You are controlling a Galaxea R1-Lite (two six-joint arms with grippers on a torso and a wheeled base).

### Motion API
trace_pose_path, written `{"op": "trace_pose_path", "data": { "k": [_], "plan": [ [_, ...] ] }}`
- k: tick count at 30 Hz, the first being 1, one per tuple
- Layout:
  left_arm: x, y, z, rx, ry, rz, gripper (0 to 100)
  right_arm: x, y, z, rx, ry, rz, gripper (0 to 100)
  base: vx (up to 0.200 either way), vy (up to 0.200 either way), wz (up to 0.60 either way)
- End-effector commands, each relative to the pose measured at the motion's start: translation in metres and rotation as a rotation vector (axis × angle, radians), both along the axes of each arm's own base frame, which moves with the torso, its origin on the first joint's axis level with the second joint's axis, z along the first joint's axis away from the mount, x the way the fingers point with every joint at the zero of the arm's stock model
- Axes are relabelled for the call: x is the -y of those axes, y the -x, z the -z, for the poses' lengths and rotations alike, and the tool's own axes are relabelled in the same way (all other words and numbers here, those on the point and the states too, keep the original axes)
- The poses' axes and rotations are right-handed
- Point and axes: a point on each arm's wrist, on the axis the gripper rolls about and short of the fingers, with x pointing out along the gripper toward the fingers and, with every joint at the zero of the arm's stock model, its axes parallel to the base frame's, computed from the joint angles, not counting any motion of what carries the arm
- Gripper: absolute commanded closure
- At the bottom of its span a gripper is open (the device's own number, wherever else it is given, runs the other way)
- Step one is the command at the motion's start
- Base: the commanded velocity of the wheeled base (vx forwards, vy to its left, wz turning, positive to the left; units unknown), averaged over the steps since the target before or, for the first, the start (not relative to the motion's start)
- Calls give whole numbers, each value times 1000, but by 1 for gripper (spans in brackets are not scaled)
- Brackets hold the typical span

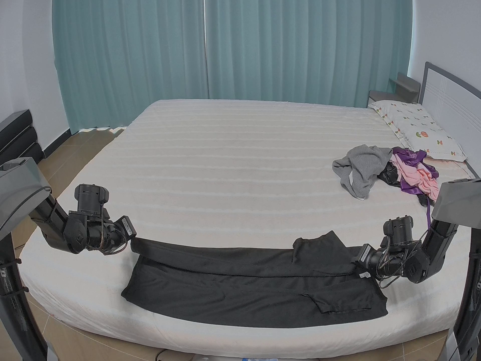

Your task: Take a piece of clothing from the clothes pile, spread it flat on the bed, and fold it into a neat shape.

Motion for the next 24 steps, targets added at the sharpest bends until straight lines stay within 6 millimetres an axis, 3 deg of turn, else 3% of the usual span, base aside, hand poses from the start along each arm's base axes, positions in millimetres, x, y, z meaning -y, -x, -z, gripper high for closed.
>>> {"op": "trace_pose_path", "data": {
  "k": [1, 7, 8, 13, 17, 24],
  "plan": [
    [0, 0, 1, -2, 1, -1, 100, 2, -2, -4, 15, 3, 11, 100, 0, 0, 0],
    [0, -3, -3, 13, 1, -1, 100, 8, -4, -17, 59, -9, 35, 100, 0, 0, 0],
    [-2, -5, -4, 22, -3, -8, 100, 8, -7, -28, 96, -30, 56, 100, 0, 0, 0],
    [-1, -15, -13, 63, 19, -29, 100, 6, -21, -39, 156, -42, 88, 100, 0, 0, 0],
    [0, -34, -32, 147, 68, -64, 100, 5, -41, -53, 239, -53, 100, 100, 0, 0, 0],
    [-5, -51, -25, 162, 64, -79, 100, 2, -63, -60, 307, -51, 113, 100, 0, 0, 0]
  ]
}}
